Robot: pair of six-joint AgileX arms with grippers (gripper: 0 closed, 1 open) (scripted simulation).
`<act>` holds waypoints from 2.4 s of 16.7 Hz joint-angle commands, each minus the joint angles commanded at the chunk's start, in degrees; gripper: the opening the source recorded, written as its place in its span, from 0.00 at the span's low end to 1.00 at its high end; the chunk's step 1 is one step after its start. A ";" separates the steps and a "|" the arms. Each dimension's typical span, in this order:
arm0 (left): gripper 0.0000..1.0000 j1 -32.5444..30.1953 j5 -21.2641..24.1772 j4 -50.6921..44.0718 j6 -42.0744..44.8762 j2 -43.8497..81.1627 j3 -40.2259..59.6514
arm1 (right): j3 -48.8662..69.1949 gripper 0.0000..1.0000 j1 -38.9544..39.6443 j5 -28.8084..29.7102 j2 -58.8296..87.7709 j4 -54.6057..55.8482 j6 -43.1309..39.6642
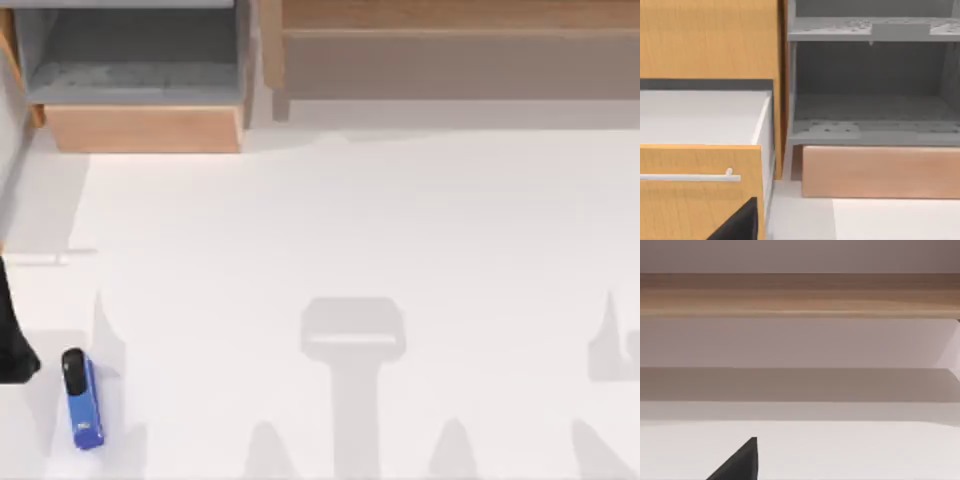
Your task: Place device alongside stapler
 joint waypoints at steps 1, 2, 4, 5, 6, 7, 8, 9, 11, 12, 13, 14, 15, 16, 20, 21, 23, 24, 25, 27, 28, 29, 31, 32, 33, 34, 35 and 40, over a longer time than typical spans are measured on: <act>1.00 0.00 0.00 0.00 0.00 0.00 0.00 | 0.00 1.00 0.00 0.00 0.00 0.00 0.00; 1.00 0.00 0.00 0.00 0.00 0.00 0.00 | 0.00 1.00 0.00 0.00 0.00 0.00 0.00; 1.00 0.35 0.07 -0.78 0.16 1.38 1.25 | 0.00 1.00 0.00 0.00 0.00 0.00 0.00; 1.00 0.72 0.14 -1.60 0.34 2.83 2.58 | 0.00 1.00 0.00 0.00 0.00 0.00 0.00; 1.00 1.23 0.23 -2.80 0.61 4.94 4.52 | 0.00 1.00 0.00 0.00 0.00 0.00 0.00; 1.00 1.83 0.33 -4.22 0.95 7.46 6.85 | 0.00 1.00 0.00 0.00 0.00 0.00 0.00; 1.00 2.51 0.44 -5.87 1.34 10.38 9.55 | 0.00 1.00 0.00 0.00 0.00 0.00 0.00; 1.00 3.27 0.55 -7.74 1.82 13.73 12.66 | 0.00 1.00 0.00 0.00 0.00 0.00 0.00; 1.00 4.96 0.79 -12.12 2.98 21.65 20.03 | 0.00 1.00 0.00 0.00 0.00 0.00 0.00; 1.00 5.86 0.91 -14.52 3.64 26.04 24.11 | 0.00 1.00 0.00 0.00 0.00 0.00 0.00; 1.00 6.78 1.03 -17.07 4.36 30.73 28.49 | 0.00 1.00 0.00 0.00 0.00 0.00 0.00; 1.00 7.71 1.14 -19.76 5.14 35.69 33.12 | 0.00 1.00 0.00 0.00 0.00 0.00 0.00; 1.00 8.64 1.26 -22.52 5.96 40.84 37.92 | 0.00 1.00 0.00 0.00 0.00 0.00 0.00; 1.00 9.57 1.37 -25.36 6.81 46.13 42.87 | 0.00 1.00 0.00 0.00 0.00 0.00 0.00; 1.00 13.12 1.80 -37.25 10.59 68.61 63.88 | 0.00 1.00 0.00 0.00 0.00 0.00 0.00; 1.00 13.95 1.90 -40.27 11.58 74.39 69.29 | 0.00 1.00 0.00 0.00 0.00 0.00 0.00; 1.00 15.51 2.09 -46.25 13.56 85.95 80.09 | 0.00 1.00 0.00 0.00 0.00 0.00 0.00; 1.00 16.24 2.18 -49.20 14.54 91.68 85.46 | 0.00 1.00 0.00 0.00 0.00 0.00 0.00; 1.00 16.91 2.26 -52.06 15.50 97.31 90.72 | 0.00 1.00 0.00 0.00 0.00 0.00 0.00; 1.00 18.11 2.42 -57.53 17.36 108.21 100.95 | 0.00 1.00 0.00 0.00 0.00 0.00 0.00; 1.00 18.63 2.49 -60.13 18.24 113.44 105.89 | 0.00 1.00 0.00 0.00 0.00 0.00 0.00; 1.00 19.06 2.55 -62.55 19.08 118.40 110.59 | 0.00 1.00 0.00 0.00 0.00 0.00 0.00; 1.00 19.69 2.64 -66.99 20.66 127.62 119.42 | 0.00 1.00 0.00 0.00 0.00 0.00 0.00; 1.00 19.88 2.67 -68.97 21.38 131.83 123.49 | 0.00 1.00 0.00 0.00 0.00 0.00 0.00; 1.00 19.97 2.70 -70.72 22.03 135.61 127.17 | 0.00 1.00 0.00 0.00 0.00 0.00 0.00; 1.00 19.98 2.72 -72.28 22.63 139.06 130.57 | 0.00 1.00 0.00 0.00 0.00 0.00 0.00; 1.00 19.92 2.74 -73.65 23.17 142.15 133.65 | 0.00 1.00 0.00 0.00 0.00 0.00 0.00; 1.00 19.08 2.77 -76.87 24.69 150.13 142.54 | 0.00 1.00 0.00 0.00 0.00 0.00 0.00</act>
